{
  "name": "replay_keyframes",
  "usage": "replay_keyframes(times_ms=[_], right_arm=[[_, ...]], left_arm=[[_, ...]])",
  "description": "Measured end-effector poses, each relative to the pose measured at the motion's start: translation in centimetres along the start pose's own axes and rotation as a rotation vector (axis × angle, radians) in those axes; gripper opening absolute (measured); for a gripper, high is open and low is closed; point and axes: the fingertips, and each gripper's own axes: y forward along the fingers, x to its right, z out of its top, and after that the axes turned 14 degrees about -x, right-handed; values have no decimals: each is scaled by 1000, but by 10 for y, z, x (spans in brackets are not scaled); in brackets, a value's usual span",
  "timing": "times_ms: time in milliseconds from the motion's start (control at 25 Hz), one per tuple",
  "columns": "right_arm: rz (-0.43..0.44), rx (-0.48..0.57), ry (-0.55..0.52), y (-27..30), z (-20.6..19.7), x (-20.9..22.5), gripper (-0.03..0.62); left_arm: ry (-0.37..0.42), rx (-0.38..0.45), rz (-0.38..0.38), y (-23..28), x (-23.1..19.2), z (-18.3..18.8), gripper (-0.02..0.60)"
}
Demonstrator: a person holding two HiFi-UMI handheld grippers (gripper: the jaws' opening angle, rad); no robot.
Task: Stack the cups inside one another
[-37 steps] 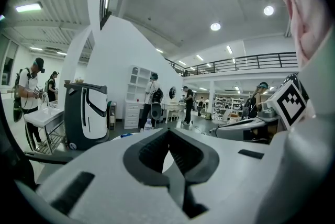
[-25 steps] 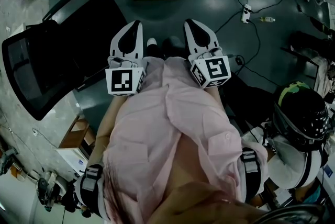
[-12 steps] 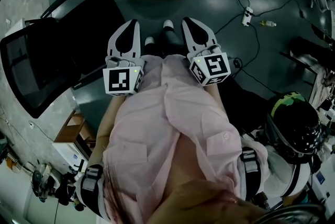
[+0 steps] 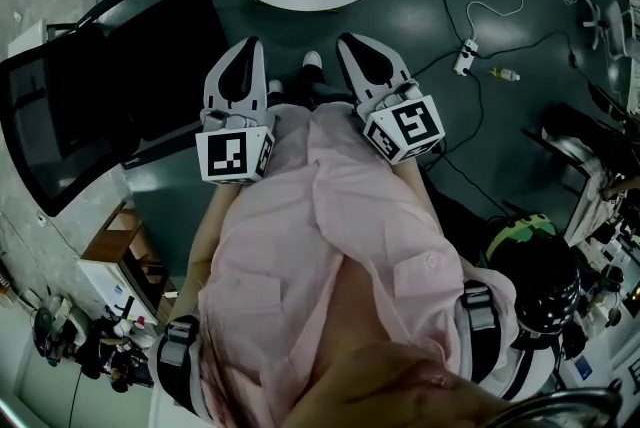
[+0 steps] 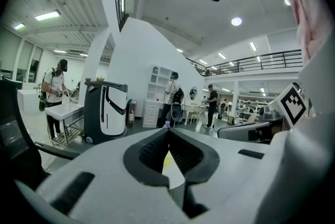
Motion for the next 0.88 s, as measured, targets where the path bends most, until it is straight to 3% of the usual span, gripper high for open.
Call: replay_keyframes(times_ms=[280, 880], right_arm=[[12, 17, -16, 3, 9, 26, 37], [-51, 49, 18, -13, 11, 80, 37]], left_arm=[[-21, 27, 58, 12, -2, 1, 15], [14, 3, 19, 52, 32, 5, 15]])
